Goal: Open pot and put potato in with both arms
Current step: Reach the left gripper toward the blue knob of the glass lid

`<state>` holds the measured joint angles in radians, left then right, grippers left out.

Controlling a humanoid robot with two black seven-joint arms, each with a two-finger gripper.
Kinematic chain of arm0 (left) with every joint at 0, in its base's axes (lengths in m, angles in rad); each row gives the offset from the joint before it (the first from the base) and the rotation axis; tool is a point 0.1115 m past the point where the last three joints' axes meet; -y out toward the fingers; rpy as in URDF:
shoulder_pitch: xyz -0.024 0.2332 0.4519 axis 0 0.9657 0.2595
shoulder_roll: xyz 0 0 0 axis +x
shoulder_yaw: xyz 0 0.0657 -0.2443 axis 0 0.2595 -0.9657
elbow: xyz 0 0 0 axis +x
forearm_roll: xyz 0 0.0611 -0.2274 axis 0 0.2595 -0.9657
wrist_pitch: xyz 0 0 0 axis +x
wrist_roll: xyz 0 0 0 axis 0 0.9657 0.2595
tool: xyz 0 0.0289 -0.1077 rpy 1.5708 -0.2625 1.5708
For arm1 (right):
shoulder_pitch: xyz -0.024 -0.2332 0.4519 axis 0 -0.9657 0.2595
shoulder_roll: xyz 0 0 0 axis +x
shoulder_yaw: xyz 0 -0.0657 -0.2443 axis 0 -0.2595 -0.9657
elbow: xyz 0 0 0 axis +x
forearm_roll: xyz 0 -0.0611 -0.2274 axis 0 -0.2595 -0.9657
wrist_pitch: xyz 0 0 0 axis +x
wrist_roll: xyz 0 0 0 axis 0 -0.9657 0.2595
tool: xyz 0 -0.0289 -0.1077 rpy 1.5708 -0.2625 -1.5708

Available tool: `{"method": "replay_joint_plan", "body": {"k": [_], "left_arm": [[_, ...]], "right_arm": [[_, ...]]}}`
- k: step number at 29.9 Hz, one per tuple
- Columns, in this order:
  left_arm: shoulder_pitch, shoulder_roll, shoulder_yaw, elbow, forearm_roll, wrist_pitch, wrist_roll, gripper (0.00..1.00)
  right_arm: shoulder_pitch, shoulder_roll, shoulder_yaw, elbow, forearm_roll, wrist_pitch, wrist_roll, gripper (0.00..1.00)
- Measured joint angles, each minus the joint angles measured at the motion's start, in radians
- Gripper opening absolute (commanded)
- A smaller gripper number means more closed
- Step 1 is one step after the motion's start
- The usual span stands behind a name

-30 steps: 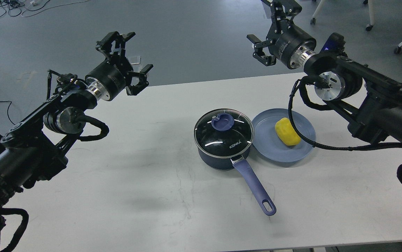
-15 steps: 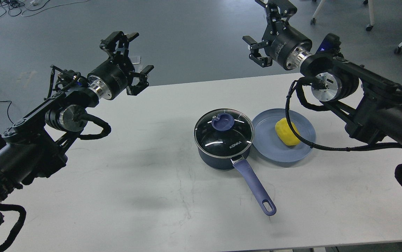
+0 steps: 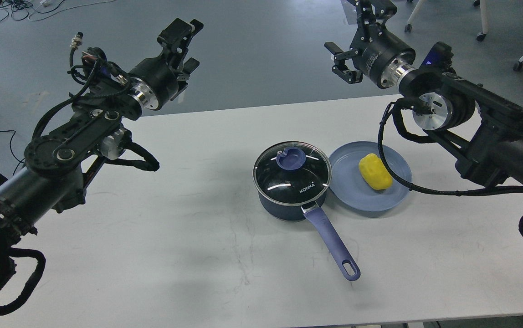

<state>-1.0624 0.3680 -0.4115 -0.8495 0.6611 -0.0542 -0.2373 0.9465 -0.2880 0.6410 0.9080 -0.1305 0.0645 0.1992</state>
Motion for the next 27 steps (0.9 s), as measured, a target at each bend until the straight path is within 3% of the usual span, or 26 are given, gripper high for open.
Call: {"method": "replay_joint_plan", "body": {"k": [5,9,15,17,21,24,27], "left_arm": [[-0.076,-0.016,0.098,-0.019,0.184,0.046,-0.030,0.99],[-0.133,-0.029,0.212,-0.025,0.442,0.130,-0.055,0.99],[-0.156,-0.067,0.249,-0.027,0.531,0.155,-0.071,0.99],[-0.154,-0.091,0.262,-0.028,0.566,0.172,-0.100,0.99],[-0.141,-0.127,0.368,-0.030,0.829,0.296,-0.176,0.99],[-0.140,-0.143,0.450,-0.027,0.989,0.366,-0.179,0.99],[-0.136,-0.150,0.488,-0.023,1.043,0.387,-0.171,0.99]], "right_arm": [[-0.040,-0.018,0.066,0.000,0.000,-0.002,0.000,1.00],[-0.082,-0.061,0.115,0.006,0.002,-0.003,0.000,1.00],[-0.124,-0.133,0.129,0.018,0.003,0.001,-0.004,1.00],[-0.130,-0.141,0.123,0.019,0.003,0.001,-0.006,1.00],[-0.117,-0.147,0.100,0.018,0.000,0.001,-0.019,1.00],[-0.096,-0.154,0.068,0.015,-0.003,0.001,-0.042,1.00],[-0.081,-0.177,0.014,0.013,-0.006,0.002,-0.069,1.00]]}}
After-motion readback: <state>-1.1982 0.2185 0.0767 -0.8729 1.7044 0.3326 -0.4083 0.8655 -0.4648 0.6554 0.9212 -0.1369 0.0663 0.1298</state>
